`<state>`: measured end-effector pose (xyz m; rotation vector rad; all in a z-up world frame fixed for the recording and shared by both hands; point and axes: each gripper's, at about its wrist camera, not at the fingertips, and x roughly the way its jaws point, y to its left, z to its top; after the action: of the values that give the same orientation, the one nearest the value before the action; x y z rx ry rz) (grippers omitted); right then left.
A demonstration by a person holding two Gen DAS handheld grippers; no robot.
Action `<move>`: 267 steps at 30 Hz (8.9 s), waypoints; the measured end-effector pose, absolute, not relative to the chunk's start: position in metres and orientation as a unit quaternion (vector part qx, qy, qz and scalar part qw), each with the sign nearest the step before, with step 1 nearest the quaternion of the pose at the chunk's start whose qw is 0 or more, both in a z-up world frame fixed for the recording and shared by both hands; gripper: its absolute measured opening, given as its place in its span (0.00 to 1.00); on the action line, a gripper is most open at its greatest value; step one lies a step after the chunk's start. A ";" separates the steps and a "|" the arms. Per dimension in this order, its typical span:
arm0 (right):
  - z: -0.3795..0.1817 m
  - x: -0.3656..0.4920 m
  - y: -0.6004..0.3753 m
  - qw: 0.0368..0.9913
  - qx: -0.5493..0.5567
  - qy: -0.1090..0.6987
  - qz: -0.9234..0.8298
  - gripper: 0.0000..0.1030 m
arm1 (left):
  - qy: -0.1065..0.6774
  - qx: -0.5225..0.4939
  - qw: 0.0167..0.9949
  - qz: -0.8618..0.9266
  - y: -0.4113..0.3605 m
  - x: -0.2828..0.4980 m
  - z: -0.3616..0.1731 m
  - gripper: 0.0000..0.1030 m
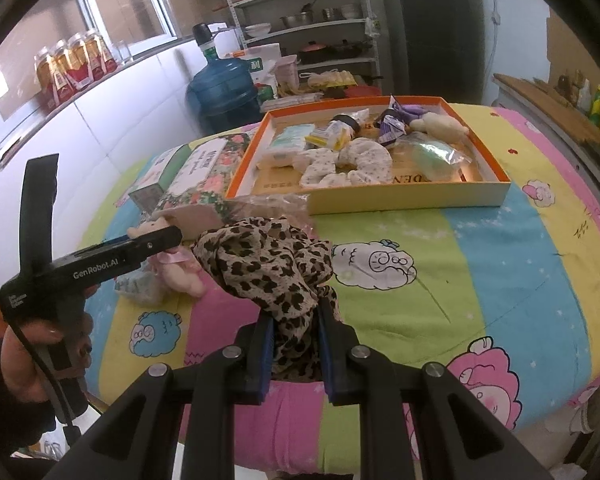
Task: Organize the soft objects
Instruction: 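Grasp the plush bunny with tiara with left tool while right tool lifts the scrunchie, then carry the bunny with left tool while right tool carries the scrunchie into the box, then open the left tool to drop the bunny while right tool releases the scrunchie, then withdraw both tools from the box toward the remaining items on the table, then grasp the clear bag of bread with right tool while left tool grasps the tissue pack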
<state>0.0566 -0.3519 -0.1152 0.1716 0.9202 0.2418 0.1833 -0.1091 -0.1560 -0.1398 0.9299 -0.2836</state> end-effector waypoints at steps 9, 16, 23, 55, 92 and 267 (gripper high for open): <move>-0.118 0.071 -0.345 0.881 0.080 0.446 0.133 0.20 | 0.445 -0.097 0.877 -0.150 -0.095 0.181 -0.158 0.39; -0.116 0.070 -0.335 0.881 0.078 0.445 0.143 0.20 | 0.420 -0.086 0.887 -0.173 -0.092 0.163 -0.143 0.35; -0.107 0.061 -0.328 0.886 0.078 0.433 0.145 0.20 | 0.386 -0.085 0.897 -0.200 -0.094 0.147 -0.113 0.35; -0.042 0.106 -0.399 0.928 0.084 0.357 0.068 0.20 | 0.326 -0.053 0.907 -0.262 -0.166 0.198 -0.033 0.36; -0.094 0.273 -0.456 0.904 0.077 0.399 0.129 0.20 | 0.402 -0.045 0.891 -0.207 -0.250 0.354 -0.089 0.36; -0.109 0.115 -0.300 0.906 0.039 0.407 0.111 0.79 | 0.349 -0.067 0.913 -0.198 -0.013 0.109 -0.109 0.72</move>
<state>0.1146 -0.2995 -0.1095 0.0803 0.8398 0.2292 0.1093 -0.0129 -0.1087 -0.1381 0.7194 -0.4077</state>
